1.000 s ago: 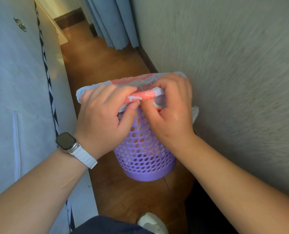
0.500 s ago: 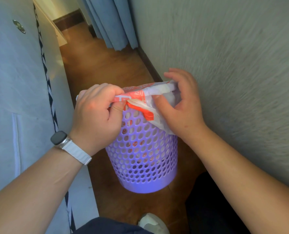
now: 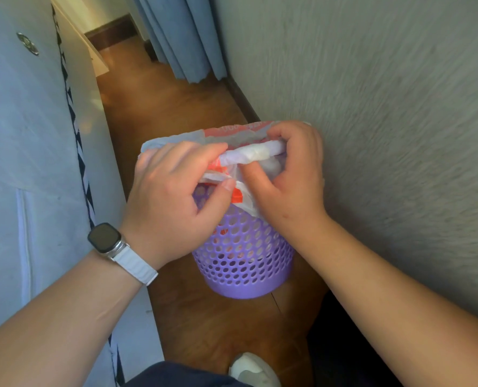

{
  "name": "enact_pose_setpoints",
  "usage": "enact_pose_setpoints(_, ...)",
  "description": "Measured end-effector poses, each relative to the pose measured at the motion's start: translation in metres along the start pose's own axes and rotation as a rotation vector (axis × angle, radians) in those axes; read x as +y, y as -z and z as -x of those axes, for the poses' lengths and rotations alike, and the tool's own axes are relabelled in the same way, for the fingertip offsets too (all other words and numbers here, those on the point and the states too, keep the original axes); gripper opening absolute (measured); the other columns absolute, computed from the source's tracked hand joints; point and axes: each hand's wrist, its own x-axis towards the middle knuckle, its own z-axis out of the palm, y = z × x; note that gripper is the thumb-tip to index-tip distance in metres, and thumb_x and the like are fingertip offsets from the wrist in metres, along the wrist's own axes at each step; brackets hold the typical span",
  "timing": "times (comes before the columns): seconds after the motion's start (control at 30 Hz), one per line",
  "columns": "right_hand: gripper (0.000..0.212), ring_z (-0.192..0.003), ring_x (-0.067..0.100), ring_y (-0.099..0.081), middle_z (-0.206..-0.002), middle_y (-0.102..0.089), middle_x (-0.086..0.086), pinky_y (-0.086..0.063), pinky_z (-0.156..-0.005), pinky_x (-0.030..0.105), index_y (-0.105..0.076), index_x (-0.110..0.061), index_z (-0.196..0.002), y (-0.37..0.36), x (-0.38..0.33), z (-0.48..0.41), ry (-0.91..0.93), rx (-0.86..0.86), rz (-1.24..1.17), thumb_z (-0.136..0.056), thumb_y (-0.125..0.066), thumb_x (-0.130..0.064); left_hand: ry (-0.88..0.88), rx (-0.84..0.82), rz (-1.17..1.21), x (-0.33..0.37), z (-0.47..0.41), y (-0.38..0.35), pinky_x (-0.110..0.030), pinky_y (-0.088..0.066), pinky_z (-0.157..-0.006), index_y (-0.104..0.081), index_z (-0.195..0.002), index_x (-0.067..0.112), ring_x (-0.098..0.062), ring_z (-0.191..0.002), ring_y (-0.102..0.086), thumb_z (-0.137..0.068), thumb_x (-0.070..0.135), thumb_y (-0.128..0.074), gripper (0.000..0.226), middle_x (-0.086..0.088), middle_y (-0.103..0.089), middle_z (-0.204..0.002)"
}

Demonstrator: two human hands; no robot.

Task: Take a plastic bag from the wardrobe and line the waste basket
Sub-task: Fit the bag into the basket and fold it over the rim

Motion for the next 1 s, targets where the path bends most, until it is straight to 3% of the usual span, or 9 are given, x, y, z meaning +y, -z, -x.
enact_pose_setpoints(0.1, 0.037, -0.097, 0.027, -0.056, -0.1, -0.061, 0.009, -0.041, -0.09, 0.037, -0.061, -0.002, -0.1, -0.004, -0.003, 0.006, 0.027, -0.051, 0.006, -0.078, -0.079, -0.026, 0.002, -0.005, 0.028, -0.001, -0.001, -0.002, -0.043, -0.041, -0.077, -0.065, -0.106, 0.017, -0.026, -0.089, -0.056, -0.092, 0.03, -0.052, 0.023, -0.001, -0.061, -0.088)
enact_pose_setpoints(0.3, 0.039, -0.114, 0.023, -0.054, -0.117, -0.059, 0.01, -0.039, -0.102, 0.036, -0.058, -0.006, -0.111, 0.0, 0.014, 0.005, 0.068, -0.129, -0.09, -0.081, -0.067, -0.028, 0.052, 0.023, 0.004, -0.018, -0.003, -0.003, -0.039, -0.038, -0.066, -0.062, -0.084, 0.012, -0.025, -0.073, -0.049, -0.089, 0.021, -0.055, 0.013, 0.009, -0.042, -0.075)
enact_pose_setpoints(0.5, 0.052, -0.122, 0.024, -0.051, -0.126, -0.055, 0.011, -0.039, -0.109, 0.041, -0.058, -0.003, -0.12, 0.009, 0.029, -0.002, -0.074, -0.122, -0.13, -0.08, -0.063, -0.035, 0.091, 0.008, 0.024, -0.024, -0.003, -0.004, -0.042, -0.042, -0.066, -0.061, -0.083, 0.013, -0.03, -0.072, -0.052, -0.09, 0.025, -0.051, 0.017, 0.003, -0.05, -0.073)
enact_pose_setpoints(0.8, 0.043, -0.112, 0.026, -0.055, -0.112, -0.055, 0.005, -0.043, -0.098, 0.045, -0.063, -0.002, -0.096, 0.004, 0.02, -0.003, -0.032, -0.09, -0.088, -0.077, -0.064, -0.039, 0.099, 0.019, 0.195, -0.019, -0.002, -0.004, -0.048, -0.043, -0.062, -0.06, -0.082, 0.01, -0.026, -0.07, -0.051, -0.091, 0.024, -0.05, 0.019, -0.002, -0.056, -0.073)
enact_pose_setpoints(1.0, 0.035, -0.11, 0.024, -0.055, -0.11, -0.054, 0.003, -0.044, -0.097, 0.043, -0.063, -0.003, -0.095, 0.004, 0.021, -0.003, -0.019, -0.087, -0.119, -0.079, -0.065, -0.035, 0.093, 0.025, 0.205, -0.02, -0.001, -0.003, -0.048, -0.043, -0.061, -0.06, -0.081, 0.009, -0.025, -0.07, -0.051, -0.092, 0.024, -0.05, 0.021, -0.002, -0.056, -0.073)
